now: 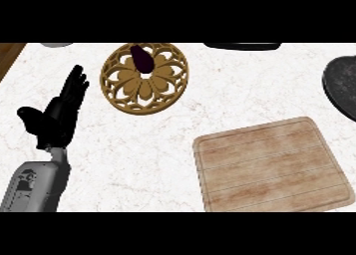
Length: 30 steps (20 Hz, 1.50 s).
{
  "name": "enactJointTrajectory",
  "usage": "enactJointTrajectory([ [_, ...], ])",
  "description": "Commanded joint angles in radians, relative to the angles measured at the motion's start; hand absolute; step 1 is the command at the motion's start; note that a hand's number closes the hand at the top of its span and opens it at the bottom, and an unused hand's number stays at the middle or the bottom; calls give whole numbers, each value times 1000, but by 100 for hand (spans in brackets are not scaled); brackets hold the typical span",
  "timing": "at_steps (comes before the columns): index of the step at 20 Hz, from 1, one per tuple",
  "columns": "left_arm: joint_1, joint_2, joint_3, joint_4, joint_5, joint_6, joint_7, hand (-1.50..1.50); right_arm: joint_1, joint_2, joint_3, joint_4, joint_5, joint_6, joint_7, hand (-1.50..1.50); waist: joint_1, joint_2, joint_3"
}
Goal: Pick the tomato from the cutting board and place it in the pan
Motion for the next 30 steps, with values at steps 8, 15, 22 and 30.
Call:
enactJointTrajectory([
  [8,-37,-8,-24,-1,5,-27,10,0,-189,-44,-27,465,90,-217,-165,150,46,16,4],
  [15,-69,-3,-13,6,7,-21,22,0,-220,-23,-39,654,44,47,-134,-150,54,26,6],
  [22,-14,-9,-18,-31,7,-22,3,0,-220,-59,-84,705,8,90,-284,-150,48,16,8],
  [30,-6,6,16,31,-3,-8,-38,0,-223,-161,-267,757,-176,257,-394,-150,-6,11,5],
])
